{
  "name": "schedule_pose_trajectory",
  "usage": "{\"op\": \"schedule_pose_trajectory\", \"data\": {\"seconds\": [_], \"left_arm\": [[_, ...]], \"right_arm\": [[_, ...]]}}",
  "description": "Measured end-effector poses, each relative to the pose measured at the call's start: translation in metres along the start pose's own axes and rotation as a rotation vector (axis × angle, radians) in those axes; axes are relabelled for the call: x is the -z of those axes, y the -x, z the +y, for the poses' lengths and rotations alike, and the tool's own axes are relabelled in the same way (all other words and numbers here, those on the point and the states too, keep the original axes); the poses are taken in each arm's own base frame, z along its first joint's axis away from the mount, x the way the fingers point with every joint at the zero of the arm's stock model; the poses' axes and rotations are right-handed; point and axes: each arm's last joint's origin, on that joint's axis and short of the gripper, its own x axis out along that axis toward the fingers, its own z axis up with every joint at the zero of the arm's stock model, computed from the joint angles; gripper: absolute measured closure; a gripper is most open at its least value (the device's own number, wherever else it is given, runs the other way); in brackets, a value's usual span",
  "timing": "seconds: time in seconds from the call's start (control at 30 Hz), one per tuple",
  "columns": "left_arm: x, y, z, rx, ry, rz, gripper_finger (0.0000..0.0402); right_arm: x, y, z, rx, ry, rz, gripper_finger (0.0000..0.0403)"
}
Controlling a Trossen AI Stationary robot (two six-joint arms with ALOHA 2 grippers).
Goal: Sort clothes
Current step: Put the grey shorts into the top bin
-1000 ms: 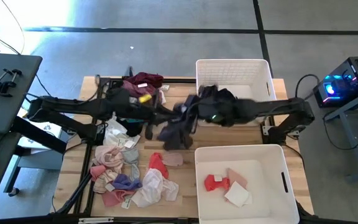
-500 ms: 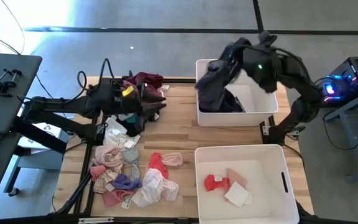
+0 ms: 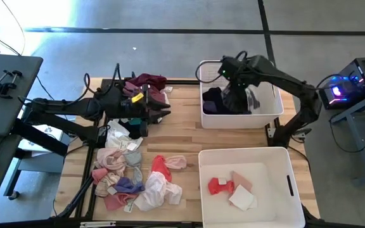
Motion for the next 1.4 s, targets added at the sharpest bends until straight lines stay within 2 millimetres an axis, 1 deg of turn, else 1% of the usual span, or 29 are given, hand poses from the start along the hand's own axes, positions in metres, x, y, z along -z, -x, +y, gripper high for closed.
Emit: {"op": "schedule_pose_trajectory", "data": {"seconds": [0.07, 0.13, 0.2, 0.27, 0.37, 0.57, 0.63, 0.7, 0.8, 0.9, 1.03, 1.17, 1.27, 1.33, 1.4], "left_arm": [[0.004, 0.0, -0.002, 0.004, 0.018, 0.044, 0.0309], [0.009, 0.001, -0.003, 0.007, 0.036, 0.09, 0.0309], [0.013, 0.001, -0.005, 0.009, 0.05, 0.131, 0.0309], [0.017, 0.002, -0.006, 0.009, 0.053, 0.172, 0.0309], [0.021, 0.004, -0.007, 0.01, 0.068, 0.218, 0.0309], [0.027, 0.008, -0.009, 0.009, 0.087, 0.286, 0.0309], [0.029, 0.011, -0.01, 0.01, 0.082, 0.315, 0.0309], [0.031, 0.014, -0.011, 0.012, 0.076, 0.345, 0.0309], [0.035, 0.019, -0.011, 0.011, 0.066, 0.399, 0.0309], [0.038, 0.02, -0.011, 0.014, 0.026, 0.432, 0.0309], [0.04, 0.021, -0.01, 0.031, -0.065, 0.449, 0.0309], [0.04, 0.021, -0.01, 0.042, -0.115, 0.449, 0.0309], [0.04, 0.021, -0.01, 0.041, -0.115, 0.449, 0.0309], [0.04, 0.021, -0.01, 0.041, -0.115, 0.451, 0.0309], [0.04, 0.021, -0.01, 0.035, -0.109, 0.45, 0.0309]], "right_arm": [[0.004, -0.016, -0.001, -0.035, -0.024, 0.075, 0.0338], [0.006, -0.026, -0.003, -0.066, -0.041, 0.123, 0.0308], [0.006, -0.029, -0.005, -0.073, -0.056, 0.141, 0.028], [0.007, -0.029, -0.009, -0.065, -0.099, 0.141, 0.0259], [0.008, -0.019, -0.013, -0.066, -0.178, 0.093, 0.0244], [0.022, 0.013, -0.011, 0.011, -0.311, -0.105, 0.0248], [0.028, 0.023, -0.011, 0.003, -0.364, -0.153, 0.0249], [0.032, 0.03, -0.011, -0.098, -0.406, -0.164, 0.0249], [0.034, 0.033, -0.012, -0.313, -0.405, -0.091, 0.0249], [0.036, 0.027, -0.018, -0.406, -0.425, 0.022, 0.0247], [0.04, 0.015, -0.025, -0.398, -0.463, 0.202, 0.0222], [0.032, 0.006, -0.029, -0.422, -0.498, 0.218, 0.0176], [0.026, -0.006, -0.034, -0.354, -0.503, 0.248, 0.0145], [0.021, -0.015, -0.037, -0.319, -0.467, 0.25, 0.0136], [0.015, -0.025, -0.039, -0.325, -0.396, 0.256, 0.0136]]}}
